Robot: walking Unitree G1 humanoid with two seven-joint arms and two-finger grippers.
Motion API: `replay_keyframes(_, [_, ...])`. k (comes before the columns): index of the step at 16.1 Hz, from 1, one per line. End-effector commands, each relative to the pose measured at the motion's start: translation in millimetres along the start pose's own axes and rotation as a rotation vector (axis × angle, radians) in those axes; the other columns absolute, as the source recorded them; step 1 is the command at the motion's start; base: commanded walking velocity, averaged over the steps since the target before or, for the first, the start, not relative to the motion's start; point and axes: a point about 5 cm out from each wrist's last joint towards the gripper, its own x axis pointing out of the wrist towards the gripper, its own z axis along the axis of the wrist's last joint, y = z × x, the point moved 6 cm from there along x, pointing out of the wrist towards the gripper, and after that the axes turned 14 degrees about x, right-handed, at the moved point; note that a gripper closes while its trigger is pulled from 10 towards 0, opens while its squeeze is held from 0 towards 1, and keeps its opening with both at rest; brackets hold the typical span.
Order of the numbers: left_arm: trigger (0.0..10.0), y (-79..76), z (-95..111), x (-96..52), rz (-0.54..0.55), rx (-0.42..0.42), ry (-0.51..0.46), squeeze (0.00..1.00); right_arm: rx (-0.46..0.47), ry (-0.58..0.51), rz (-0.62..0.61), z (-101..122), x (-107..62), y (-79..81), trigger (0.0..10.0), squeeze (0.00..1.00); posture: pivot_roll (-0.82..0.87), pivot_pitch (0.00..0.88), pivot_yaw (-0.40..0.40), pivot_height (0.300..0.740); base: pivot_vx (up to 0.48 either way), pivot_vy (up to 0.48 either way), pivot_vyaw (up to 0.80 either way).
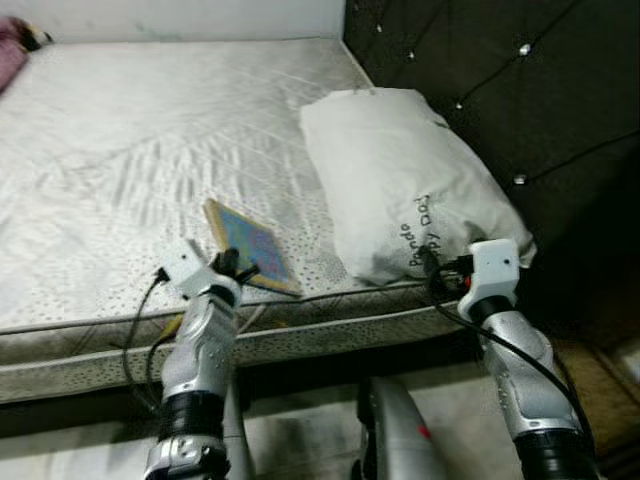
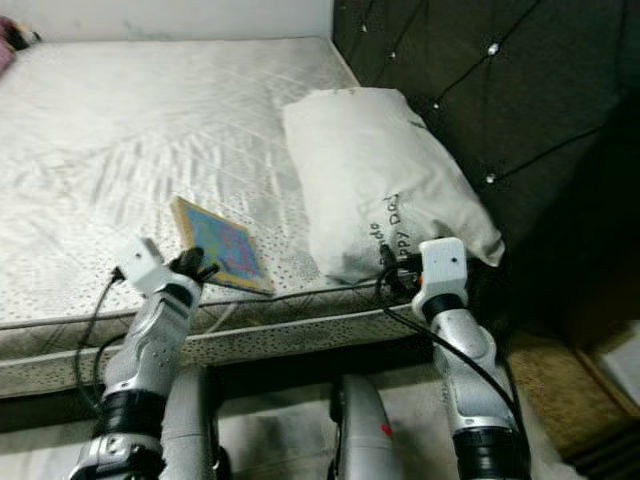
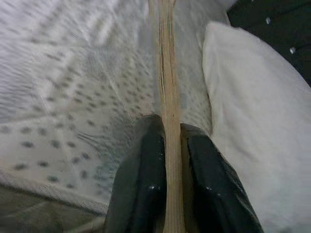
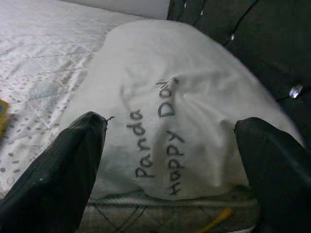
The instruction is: Clean up the room
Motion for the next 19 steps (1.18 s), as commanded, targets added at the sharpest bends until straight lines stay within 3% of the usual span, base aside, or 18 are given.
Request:
replay_keyframes(1, [10.0,-11.2,0.6,6.5,-0.044,-0.003,0.025,0.00,-0.018,-0.009,0.000,7.5,-2.3,-4.1,10.0,0.00,-0.17,0.000,-0.043,0.579,0.000,0.000,0.00])
replay_keyframes(4, [10.0,-12.7,-4.9,19.1,-0.095,0.005,0.089,0.00,-0.039,-0.007,-0.002,13.4,-6.8,-10.0,10.0,0.00,-0.20,0.000,-0.051,0.579,0.000,0.000,0.00])
replay_keyframes(6, [10.0,-23.5,0.3,26.4,-0.160,-0.014,0.100,0.00,-0.073,-0.007,0.017,19.0,-11.7,-10.9,10.0,0.00,-0.22,0.000,-0.061,0.579,0.000,0.000,0.00])
replay_keyframes(11, [10.0,-34.0,8.4,35.0,-0.239,-0.041,0.087,0.00,-0.098,0.016,0.025,20.1,-25.0,-13.8,10.0,0.00,-0.26,0.000,-0.075,0.579,0.000,0.000,0.00])
replay_keyframes(15, [10.0,-21.0,18.3,41.5,-0.214,-0.012,0.054,0.00,-0.115,0.025,0.026,23.0,-26.0,-16.7,10.0,0.00,-0.27,0.000,-0.084,0.579,0.000,0.000,0.00])
replay_keyframes(19, [10.0,7.0,18.7,41.8,-0.170,-0.008,0.029,0.00,-0.132,0.039,0.031,21.8,-29.5,-18.4,10.0,0.00,-0.27,0.000,-0.085,0.579,0.000,0.000,0.00])
